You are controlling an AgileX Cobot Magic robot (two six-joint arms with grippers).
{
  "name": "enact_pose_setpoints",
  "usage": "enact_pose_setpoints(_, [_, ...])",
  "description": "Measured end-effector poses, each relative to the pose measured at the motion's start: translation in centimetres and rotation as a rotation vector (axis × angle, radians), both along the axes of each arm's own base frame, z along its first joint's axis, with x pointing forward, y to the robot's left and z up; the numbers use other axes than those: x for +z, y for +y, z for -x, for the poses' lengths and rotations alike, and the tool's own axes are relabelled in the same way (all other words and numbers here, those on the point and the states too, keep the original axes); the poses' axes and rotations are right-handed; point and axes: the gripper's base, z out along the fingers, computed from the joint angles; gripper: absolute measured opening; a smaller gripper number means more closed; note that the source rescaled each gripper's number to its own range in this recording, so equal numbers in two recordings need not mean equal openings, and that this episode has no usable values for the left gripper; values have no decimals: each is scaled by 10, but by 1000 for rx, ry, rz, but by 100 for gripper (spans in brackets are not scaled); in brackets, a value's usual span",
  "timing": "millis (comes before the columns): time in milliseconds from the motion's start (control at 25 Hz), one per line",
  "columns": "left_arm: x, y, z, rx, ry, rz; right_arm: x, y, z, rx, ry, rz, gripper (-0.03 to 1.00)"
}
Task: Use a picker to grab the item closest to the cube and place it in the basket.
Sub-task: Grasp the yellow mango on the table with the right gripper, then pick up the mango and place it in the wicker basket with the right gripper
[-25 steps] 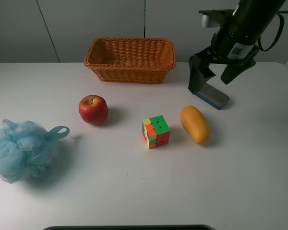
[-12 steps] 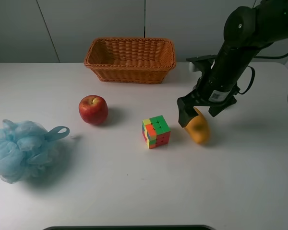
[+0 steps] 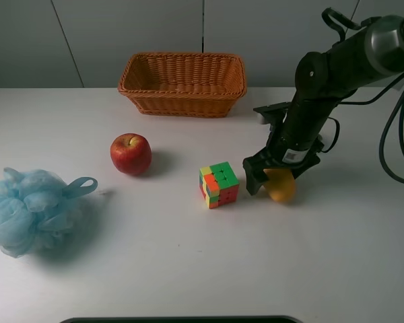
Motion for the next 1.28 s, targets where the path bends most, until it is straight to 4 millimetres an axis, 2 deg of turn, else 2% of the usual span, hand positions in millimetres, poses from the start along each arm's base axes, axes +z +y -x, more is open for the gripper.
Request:
enact_pose_setpoints(160, [0, 0, 0, 0, 0, 0, 0, 0, 0, 1, -4, -1, 100])
enact_pose_setpoints(200, [0, 0, 0, 0, 0, 0, 0, 0, 0, 1, -4, -1, 86])
enact_pose_setpoints(240, [0, 0, 0, 0, 0, 0, 0, 0, 0, 1, -4, -1, 57])
enact_pose_setpoints(280, [0, 0, 0, 0, 0, 0, 0, 0, 0, 3, -4, 1, 17])
enact_pose_setpoints(320, [0, 0, 0, 0, 0, 0, 0, 0, 0, 3, -4, 1, 0])
enact_pose_setpoints(640, [0, 0, 0, 0, 0, 0, 0, 0, 0, 3, -4, 1, 0])
enact_pose_setpoints(760, [0, 0, 0, 0, 0, 0, 13, 0, 1, 10, -26, -6, 0])
enact_pose_setpoints(880, [0, 0, 0, 0, 0, 0, 56, 2, -5, 16, -124, -43, 0])
enact_pose_setpoints(1120, [0, 0, 0, 0, 0, 0, 176, 8, -23, 26, -495, -165, 0])
enact_pose_setpoints(1280, [0, 0, 0, 0, 0, 0, 227, 16, -42, 39, -715, -237, 0])
